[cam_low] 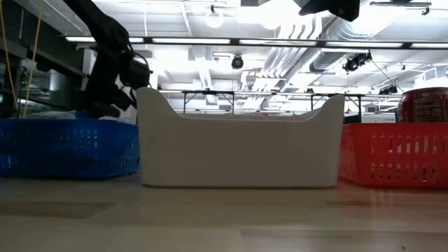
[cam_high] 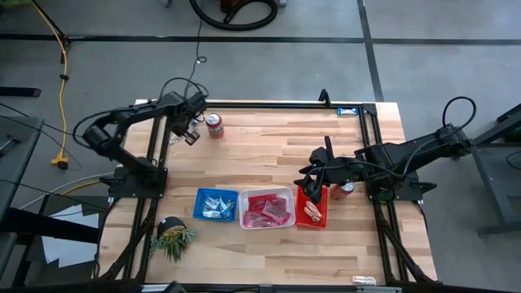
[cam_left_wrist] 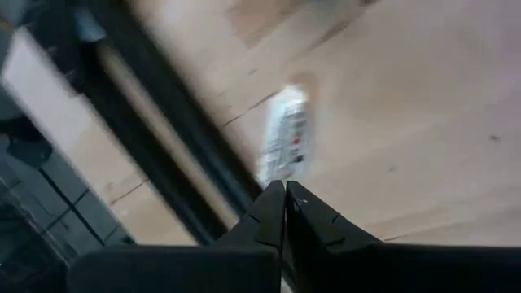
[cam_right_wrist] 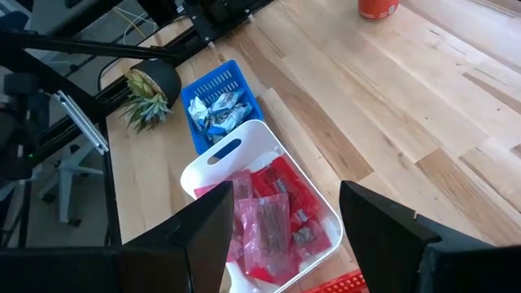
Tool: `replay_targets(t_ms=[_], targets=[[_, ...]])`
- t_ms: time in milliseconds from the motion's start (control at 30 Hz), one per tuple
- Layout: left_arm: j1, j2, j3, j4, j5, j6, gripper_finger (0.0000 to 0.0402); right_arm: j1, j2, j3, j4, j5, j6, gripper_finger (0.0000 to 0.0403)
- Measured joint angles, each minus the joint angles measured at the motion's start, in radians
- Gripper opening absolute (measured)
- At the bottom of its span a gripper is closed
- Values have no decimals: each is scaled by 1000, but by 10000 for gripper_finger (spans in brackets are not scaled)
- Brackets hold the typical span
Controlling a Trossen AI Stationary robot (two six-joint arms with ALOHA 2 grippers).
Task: Sort candy
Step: Put the brown chocolate into the red bin
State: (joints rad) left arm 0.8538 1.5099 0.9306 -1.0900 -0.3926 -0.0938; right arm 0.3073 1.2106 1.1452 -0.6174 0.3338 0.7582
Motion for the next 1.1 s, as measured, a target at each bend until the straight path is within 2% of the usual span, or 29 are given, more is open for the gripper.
replay_targets(t_ms=[100, 200, 533, 667, 800, 1100], targets=[[0, 33, 0, 1, 3, 39, 4, 0, 0, 0, 0, 0, 0, 220], [1, 56, 0, -2, -4, 45, 25, 0, 0, 0, 0, -1, 1, 220], [4, 62, 0, 124, -2, 66, 155, 0, 0, 0, 0, -1, 13, 220], [23, 84, 0, 129, 10, 105, 191, 0, 0, 0, 0, -1, 27, 220], [69, 143, -5, 101, 50, 100, 204, 0, 0, 0, 0, -1, 28, 220], [60, 203, -6, 171, 51, 105, 205, 0, 0, 0, 0, -1, 30, 220]])
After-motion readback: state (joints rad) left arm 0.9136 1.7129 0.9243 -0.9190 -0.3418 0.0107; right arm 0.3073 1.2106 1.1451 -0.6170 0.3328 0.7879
